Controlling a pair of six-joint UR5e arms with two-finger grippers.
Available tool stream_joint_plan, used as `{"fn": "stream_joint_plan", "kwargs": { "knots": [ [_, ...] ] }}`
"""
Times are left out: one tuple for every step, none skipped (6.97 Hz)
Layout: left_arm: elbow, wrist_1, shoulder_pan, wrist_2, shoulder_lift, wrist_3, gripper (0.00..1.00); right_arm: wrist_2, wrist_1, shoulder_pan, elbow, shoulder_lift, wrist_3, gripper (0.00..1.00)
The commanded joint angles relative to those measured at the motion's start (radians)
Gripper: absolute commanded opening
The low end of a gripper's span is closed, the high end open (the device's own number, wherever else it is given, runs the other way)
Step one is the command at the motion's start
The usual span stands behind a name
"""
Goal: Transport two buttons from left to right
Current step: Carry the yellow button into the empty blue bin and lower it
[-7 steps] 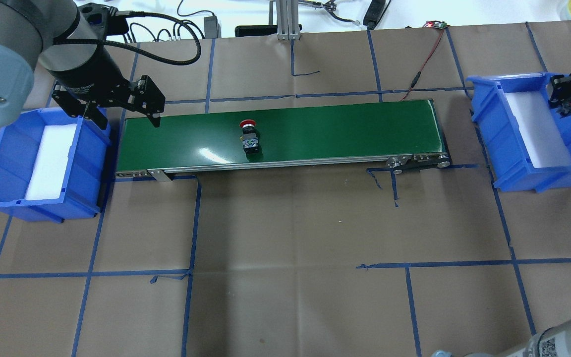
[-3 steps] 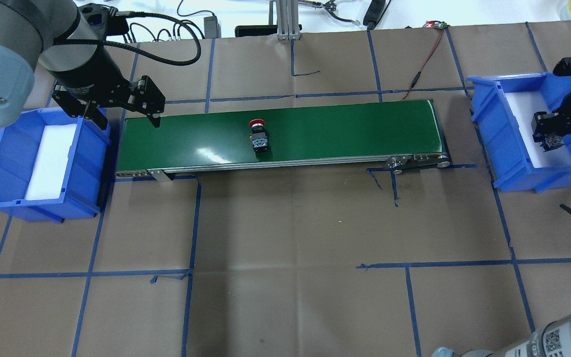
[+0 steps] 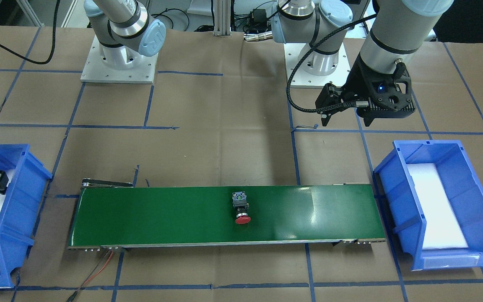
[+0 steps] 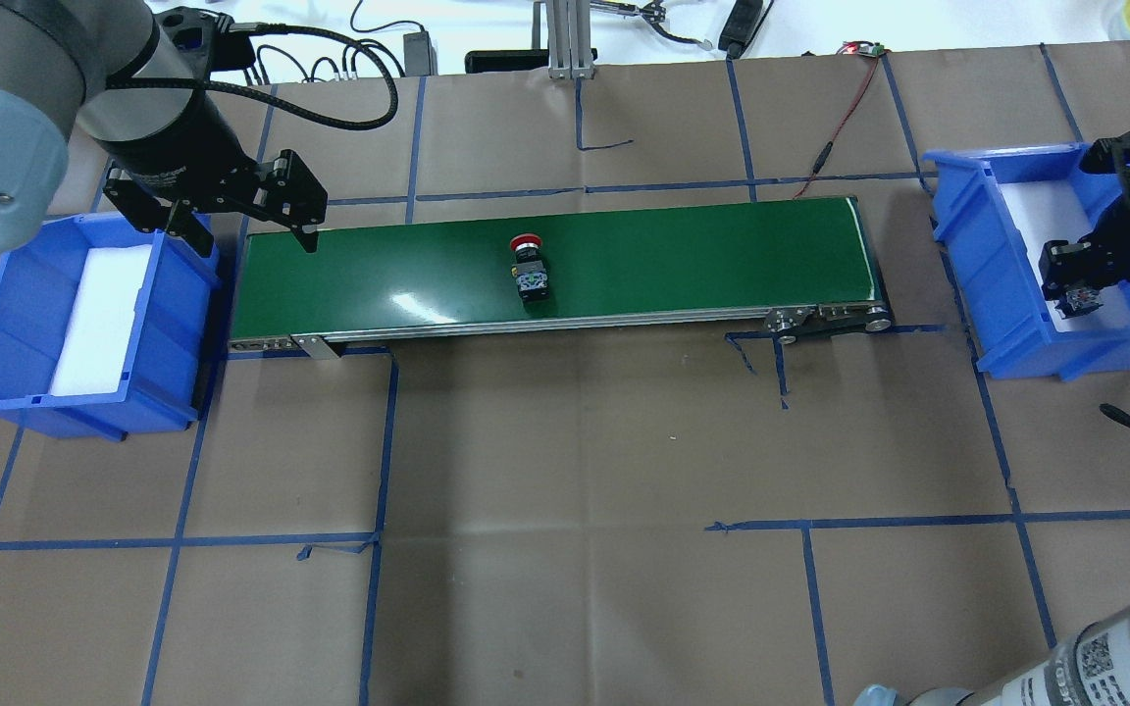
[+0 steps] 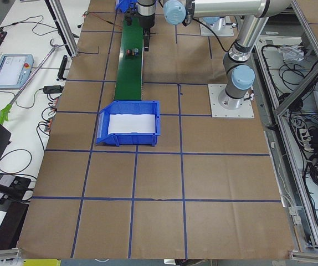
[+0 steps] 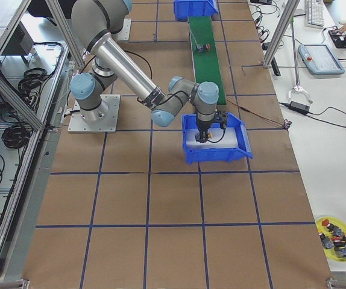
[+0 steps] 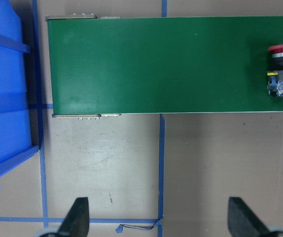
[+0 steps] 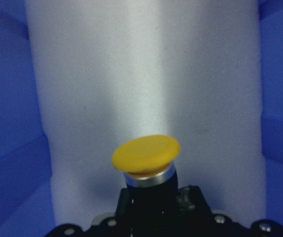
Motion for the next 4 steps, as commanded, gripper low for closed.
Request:
{"fn": "stream_joint_plan", "kwargs": {
  "knots": [
    [0.000,-0.001,0.000,0.001,0.000,0.000,1.00,0.004,-0.021,0.000,-0.002,-0.001,0.008,0.99],
    [0.000,0.000,0.000,-0.001,0.000,0.000,1.00,0.000,-0.021,0.000,-0.007,-0.001,0.008,1.00],
    [0.000,0.000,0.000,-0.001,0.000,0.000,1.00,0.000,-0.020,0.000,-0.010,-0.003,0.010,0.99],
    [0.000,0.000,0.000,-0.001,0.000,0.000,1.00,0.000,-0.018,0.001,-0.011,-0.009,0.010,0.99]
  ]
}}
